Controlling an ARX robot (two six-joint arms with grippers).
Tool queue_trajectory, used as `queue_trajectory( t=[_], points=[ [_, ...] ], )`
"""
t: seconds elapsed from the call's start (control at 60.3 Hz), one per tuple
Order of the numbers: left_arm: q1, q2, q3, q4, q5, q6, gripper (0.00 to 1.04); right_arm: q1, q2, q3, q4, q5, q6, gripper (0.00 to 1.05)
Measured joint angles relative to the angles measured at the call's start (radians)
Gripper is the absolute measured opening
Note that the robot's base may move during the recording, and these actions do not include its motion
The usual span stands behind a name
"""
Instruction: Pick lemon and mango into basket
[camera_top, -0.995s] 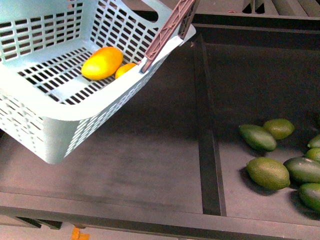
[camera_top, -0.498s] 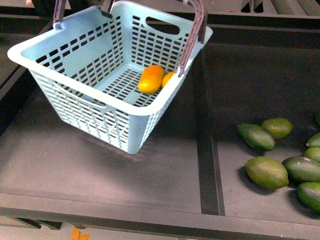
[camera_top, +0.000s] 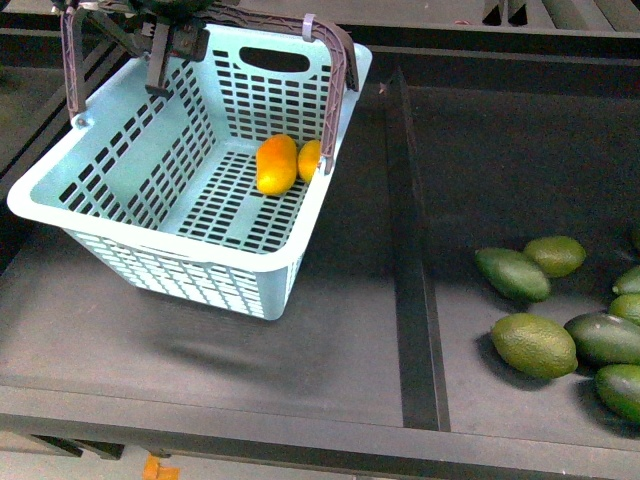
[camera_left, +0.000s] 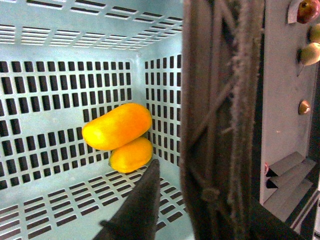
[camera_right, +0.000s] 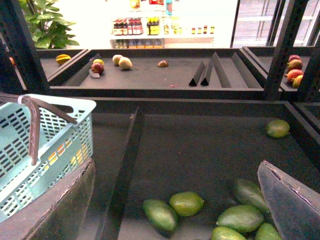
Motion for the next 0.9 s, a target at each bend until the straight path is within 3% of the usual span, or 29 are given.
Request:
queue_trajectory(
  t=[0.149,0.282,0.448,0.63,0.697,0.746,0.763,0.796,0.846,0.896],
  points=[
    [0.006,-0.066,-0.083,0.0,-0.027,0.0,0.64,0.0,0.0,0.0,0.0,0.0,0.0,0.96],
    [0.022,-0.244,-0.19,-0.058,-0.13,0.001,0.99,0.0,0.0,0.0,0.0,0.0,0.0,0.96],
    [0.018,-0.432,-0.304,-0.168,-0.223,0.014,0.98,0.0,0.0,0.0,0.0,0.0,0.0,0.96],
    [-0.013,-0.527,-0.387,-0.174,-0.228,0.018,0.98,0.0,0.0,0.0,0.0,0.0,0.0,0.96],
    [0.005,-0.574,-0.537,0.148,-0.084,0.264,0.88,0.0,0.0,0.0,0.0,0.0,0.0,0.96],
    [0.031,-0.643,-0.805,0.653,0.029,0.725,0.72,0.0,0.0,0.0,0.0,0.003,0.0,0.96],
    [0.037,-0.657,-0.857,0.758,0.037,0.824,0.69,0.0,0.0,0.0,0.0,0.003,0.0,0.96],
    [0.047,-0.681,-0.924,0.882,0.051,0.966,0.63,0.0,0.0,0.0,0.0,0.003,0.0,0.96],
    [0.082,-0.768,-1.072,1.108,0.07,1.292,0.47,0.0,0.0,0.0,0.0,0.003,0.0,0.96],
    [0.105,-0.833,-1.155,1.167,0.084,1.416,0.35,0.0,0.0,0.0,0.0,0.003,0.0,0.96]
  ],
)
